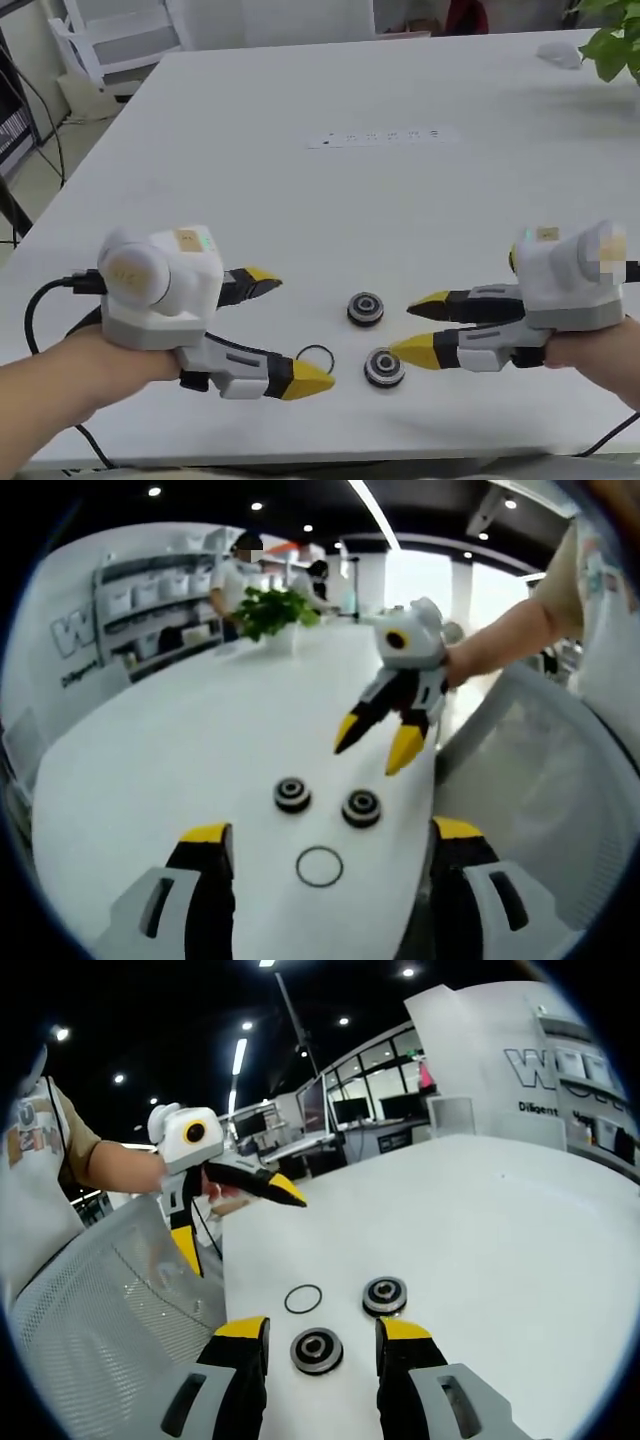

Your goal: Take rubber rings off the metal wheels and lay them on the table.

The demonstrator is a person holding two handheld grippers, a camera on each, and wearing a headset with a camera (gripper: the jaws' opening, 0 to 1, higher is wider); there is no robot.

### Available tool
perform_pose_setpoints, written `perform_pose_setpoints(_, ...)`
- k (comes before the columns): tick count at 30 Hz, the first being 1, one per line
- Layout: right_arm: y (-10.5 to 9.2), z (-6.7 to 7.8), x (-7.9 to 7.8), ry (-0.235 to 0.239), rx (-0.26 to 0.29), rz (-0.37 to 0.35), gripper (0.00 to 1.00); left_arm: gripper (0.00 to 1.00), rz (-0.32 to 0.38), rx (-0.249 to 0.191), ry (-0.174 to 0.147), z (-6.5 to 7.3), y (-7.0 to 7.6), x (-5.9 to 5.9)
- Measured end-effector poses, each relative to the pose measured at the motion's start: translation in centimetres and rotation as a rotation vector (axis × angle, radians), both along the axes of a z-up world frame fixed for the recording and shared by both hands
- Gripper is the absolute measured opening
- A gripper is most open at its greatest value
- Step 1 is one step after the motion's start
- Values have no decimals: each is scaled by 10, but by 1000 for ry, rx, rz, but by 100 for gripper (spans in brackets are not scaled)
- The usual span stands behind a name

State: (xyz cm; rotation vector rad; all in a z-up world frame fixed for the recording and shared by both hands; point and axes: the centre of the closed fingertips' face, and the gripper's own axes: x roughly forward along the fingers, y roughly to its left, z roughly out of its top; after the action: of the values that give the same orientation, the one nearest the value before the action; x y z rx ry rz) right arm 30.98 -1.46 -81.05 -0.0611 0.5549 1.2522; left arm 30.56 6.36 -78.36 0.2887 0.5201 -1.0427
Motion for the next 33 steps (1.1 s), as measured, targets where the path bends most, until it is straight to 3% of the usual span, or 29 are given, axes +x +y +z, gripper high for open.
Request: perform_pose_setpoints(33, -6, -44, -12, 11, -61, 28, 31, 66, -80, 49, 56, -39, -36, 3)
